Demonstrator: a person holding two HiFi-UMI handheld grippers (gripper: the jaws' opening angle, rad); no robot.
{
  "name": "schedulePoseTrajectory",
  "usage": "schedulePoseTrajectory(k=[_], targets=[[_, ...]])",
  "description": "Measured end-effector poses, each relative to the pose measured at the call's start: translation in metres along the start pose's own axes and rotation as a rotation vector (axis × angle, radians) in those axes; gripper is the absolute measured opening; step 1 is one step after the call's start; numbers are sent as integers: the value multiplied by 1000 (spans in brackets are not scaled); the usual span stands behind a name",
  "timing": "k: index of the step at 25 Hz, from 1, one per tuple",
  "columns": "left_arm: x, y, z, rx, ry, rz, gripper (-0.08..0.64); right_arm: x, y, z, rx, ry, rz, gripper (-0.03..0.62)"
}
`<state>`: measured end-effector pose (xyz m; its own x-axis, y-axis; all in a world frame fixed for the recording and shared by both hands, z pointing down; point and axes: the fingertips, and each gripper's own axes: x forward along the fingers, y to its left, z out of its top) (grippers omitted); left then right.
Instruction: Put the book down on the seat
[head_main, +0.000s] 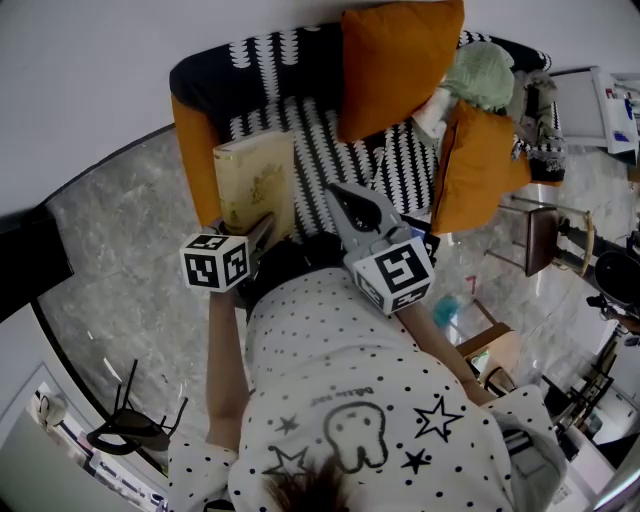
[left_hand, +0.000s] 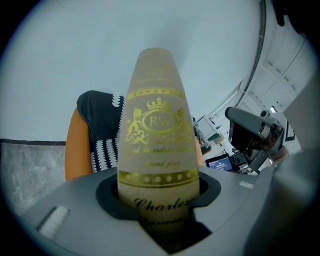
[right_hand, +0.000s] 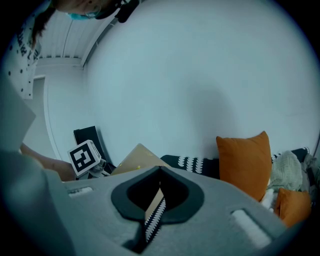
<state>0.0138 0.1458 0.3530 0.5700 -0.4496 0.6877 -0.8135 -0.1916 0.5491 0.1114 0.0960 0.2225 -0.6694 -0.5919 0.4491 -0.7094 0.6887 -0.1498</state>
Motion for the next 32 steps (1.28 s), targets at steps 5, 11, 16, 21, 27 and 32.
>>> schedulePoseTrajectory(k=[5,11,16,21,27,32], targets=[[3,0,-4,2,18,-9,230,1,0,-1,0,4,-2,-2],[3,-2,-5,8,22,-12,230,0,0,-3,4,7,-6,0],[8,-2,-11,4,58,-36,230,2,1,-3,5,11,-1,0],[15,-3,-20,0,79,-50,230,0,1,-7,14,23,1,0],[31,0,-26,-23,96,-63,230,-3,1,-9,7,34,21,0],[41,8,-29,-58,100,-73,230,-7,2,-11,40,45,18,-1]])
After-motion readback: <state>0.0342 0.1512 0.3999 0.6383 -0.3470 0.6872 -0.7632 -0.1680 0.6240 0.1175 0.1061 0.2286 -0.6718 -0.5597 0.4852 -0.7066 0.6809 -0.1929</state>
